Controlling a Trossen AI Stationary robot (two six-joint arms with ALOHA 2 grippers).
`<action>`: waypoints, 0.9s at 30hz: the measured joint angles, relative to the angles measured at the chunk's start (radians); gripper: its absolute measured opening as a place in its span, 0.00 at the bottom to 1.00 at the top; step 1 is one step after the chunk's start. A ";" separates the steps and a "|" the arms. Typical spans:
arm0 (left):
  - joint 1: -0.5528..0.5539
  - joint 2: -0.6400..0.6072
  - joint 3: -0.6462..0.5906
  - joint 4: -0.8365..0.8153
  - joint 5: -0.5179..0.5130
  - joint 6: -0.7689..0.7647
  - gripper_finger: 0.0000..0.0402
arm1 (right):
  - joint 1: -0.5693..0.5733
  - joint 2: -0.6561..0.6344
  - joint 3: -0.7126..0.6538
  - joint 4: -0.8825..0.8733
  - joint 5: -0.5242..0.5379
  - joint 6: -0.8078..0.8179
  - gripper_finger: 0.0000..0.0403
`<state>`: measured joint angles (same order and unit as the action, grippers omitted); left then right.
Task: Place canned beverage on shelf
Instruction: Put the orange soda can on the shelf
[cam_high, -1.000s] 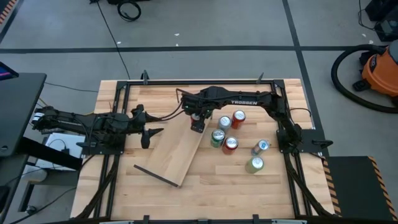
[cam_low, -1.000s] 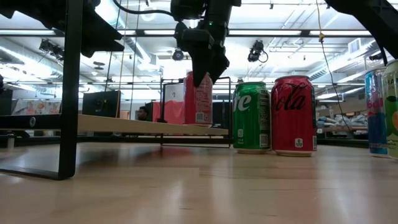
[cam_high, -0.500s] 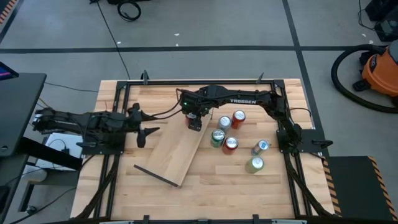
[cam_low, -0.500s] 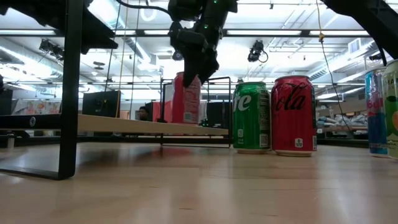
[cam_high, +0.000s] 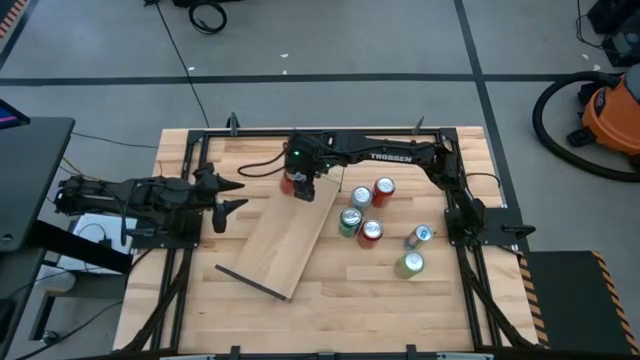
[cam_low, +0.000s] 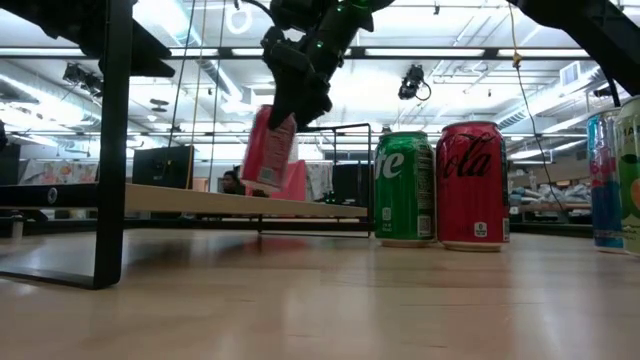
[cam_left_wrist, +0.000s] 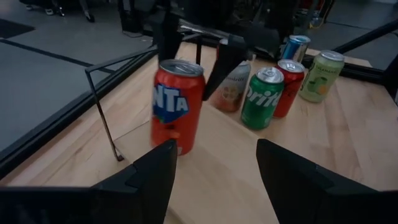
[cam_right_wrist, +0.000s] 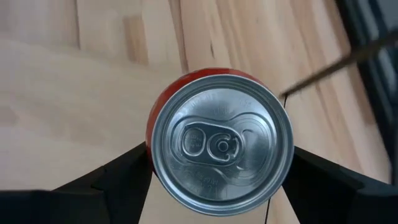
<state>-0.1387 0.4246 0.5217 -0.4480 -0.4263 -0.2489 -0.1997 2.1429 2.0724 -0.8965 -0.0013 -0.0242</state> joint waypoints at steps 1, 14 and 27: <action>0.000 0.000 0.000 0.000 0.000 0.000 0.58 | 0.000 0.000 -0.002 0.025 0.000 -0.004 0.81; 0.000 0.000 0.000 0.034 -0.012 -0.003 0.58 | -0.012 -0.001 0.029 0.144 0.005 0.006 0.81; 0.000 0.001 0.001 0.033 -0.060 0.014 0.58 | -0.067 -0.002 0.122 0.133 -0.033 0.016 0.81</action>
<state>-0.1387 0.4252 0.5228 -0.4149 -0.4862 -0.2347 -0.2664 2.1414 2.1940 -0.7630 -0.0345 -0.0082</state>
